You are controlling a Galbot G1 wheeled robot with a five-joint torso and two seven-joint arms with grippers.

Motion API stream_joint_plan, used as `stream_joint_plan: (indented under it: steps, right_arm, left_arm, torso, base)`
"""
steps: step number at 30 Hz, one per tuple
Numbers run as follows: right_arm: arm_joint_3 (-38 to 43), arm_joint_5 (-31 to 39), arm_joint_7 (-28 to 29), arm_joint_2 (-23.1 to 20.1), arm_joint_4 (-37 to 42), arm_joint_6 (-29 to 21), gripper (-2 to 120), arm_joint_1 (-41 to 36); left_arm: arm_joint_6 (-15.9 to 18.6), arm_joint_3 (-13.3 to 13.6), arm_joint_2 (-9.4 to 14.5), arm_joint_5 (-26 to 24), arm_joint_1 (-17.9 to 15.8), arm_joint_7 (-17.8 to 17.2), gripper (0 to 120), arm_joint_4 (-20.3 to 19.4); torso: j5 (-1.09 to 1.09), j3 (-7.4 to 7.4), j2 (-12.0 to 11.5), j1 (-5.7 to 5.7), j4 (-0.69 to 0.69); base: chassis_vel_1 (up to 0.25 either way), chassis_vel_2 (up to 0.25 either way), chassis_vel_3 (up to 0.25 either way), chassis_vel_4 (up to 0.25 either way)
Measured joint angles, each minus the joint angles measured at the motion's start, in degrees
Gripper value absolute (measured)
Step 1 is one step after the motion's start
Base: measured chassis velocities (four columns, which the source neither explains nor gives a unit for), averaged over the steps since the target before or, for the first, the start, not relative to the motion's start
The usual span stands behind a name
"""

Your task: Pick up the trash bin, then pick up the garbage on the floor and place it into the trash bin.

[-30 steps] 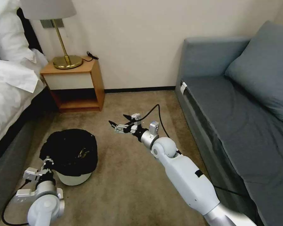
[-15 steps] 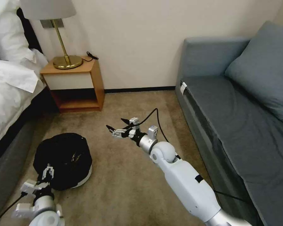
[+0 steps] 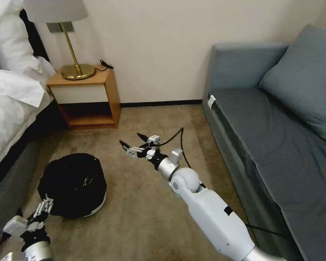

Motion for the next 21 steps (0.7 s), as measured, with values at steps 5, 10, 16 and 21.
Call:
stream_joint_plan:
  steps: [5,10,16,21]
  right_arm:
    - [1.8,0.2,3.0,-1.1,1.9,0.6,100,-3.6]
    - [3.8,-0.2,3.8,-0.7,3.5,1.3,100,-7.1]
    - [7.3,-1.6,4.1,-0.4,3.7,2.2,100,-9.6]
    - [9.8,-3.2,4.6,-0.1,3.6,3.0,100,-11.2]
  left_arm:
    - [2.6,1.4,1.9,4.3,-3.6,-2.5,100,-1.5]
    - [4.4,3.3,3.7,4.7,-7.0,-3.6,100,-1.8]
    - [4.5,3.9,5.7,2.2,-8.9,-2.5,95,-1.8]
    - [4.9,4.3,8.3,-0.1,-10.1,-1.3,95,-1.8]
  torso:
    - [0.0,0.0,0.0,0.0,-0.02]
    - [0.0,0.0,0.0,0.0,-0.02]
    - [0.0,0.0,0.0,0.0,-0.02]
    - [-0.01,0.0,0.0,0.0,-0.01]
  base:
    - [0.0,0.0,0.0,0.0]
    - [0.0,0.0,0.0,0.0]
    - [0.0,0.0,0.0,0.0]
    - [0.0,0.0,0.0,0.0]
